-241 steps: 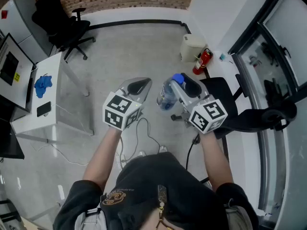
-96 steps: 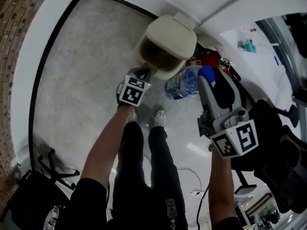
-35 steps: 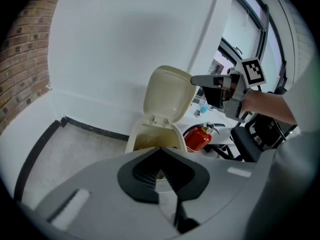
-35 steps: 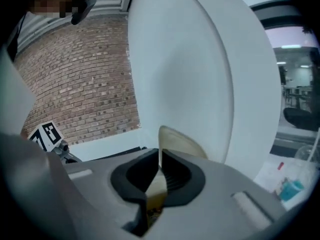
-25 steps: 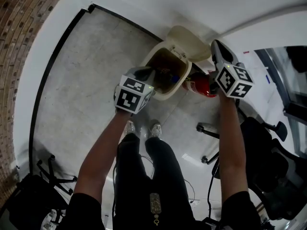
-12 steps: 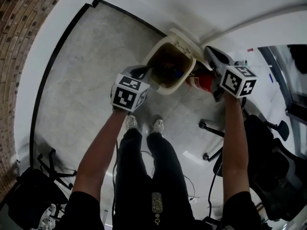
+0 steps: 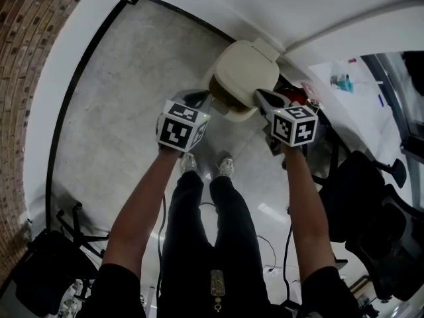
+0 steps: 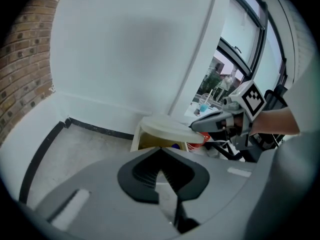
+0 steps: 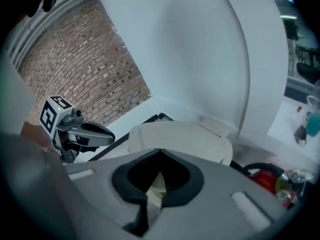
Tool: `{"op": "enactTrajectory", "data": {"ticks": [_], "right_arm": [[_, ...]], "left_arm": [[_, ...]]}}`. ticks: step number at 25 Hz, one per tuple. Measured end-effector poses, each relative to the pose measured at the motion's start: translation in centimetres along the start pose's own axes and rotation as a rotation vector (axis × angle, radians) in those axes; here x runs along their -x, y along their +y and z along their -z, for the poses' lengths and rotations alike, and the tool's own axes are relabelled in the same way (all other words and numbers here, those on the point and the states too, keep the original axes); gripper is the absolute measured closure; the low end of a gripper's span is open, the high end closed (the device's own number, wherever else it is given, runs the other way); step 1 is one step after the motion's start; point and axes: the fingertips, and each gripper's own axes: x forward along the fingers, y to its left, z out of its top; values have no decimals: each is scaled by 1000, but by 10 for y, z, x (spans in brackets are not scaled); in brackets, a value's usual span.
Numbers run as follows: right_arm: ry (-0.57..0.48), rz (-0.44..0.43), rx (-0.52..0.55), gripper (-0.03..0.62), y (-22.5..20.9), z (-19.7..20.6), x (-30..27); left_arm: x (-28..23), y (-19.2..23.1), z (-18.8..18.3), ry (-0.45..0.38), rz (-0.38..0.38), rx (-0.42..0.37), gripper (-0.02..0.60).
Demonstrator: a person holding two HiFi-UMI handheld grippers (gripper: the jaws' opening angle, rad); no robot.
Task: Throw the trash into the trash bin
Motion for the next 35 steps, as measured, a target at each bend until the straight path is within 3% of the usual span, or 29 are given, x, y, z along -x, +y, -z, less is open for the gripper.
{"op": "enactTrajectory", "data": {"ticks": [5, 12, 26, 35], "right_arm": [[58, 79, 6, 592, 3, 46, -32], [127, 121, 18, 592, -5, 77, -57], [222, 165, 113, 592, -9, 92, -77], [129, 93, 106, 592, 11, 75, -49]], "left_arm": [[-3, -4, 25, 31, 27, 19, 577], [-8, 9, 42, 58, 32, 8, 577], [-15, 9, 54, 79, 25, 30, 577], [9, -10, 55, 59, -21, 36, 577]]}}
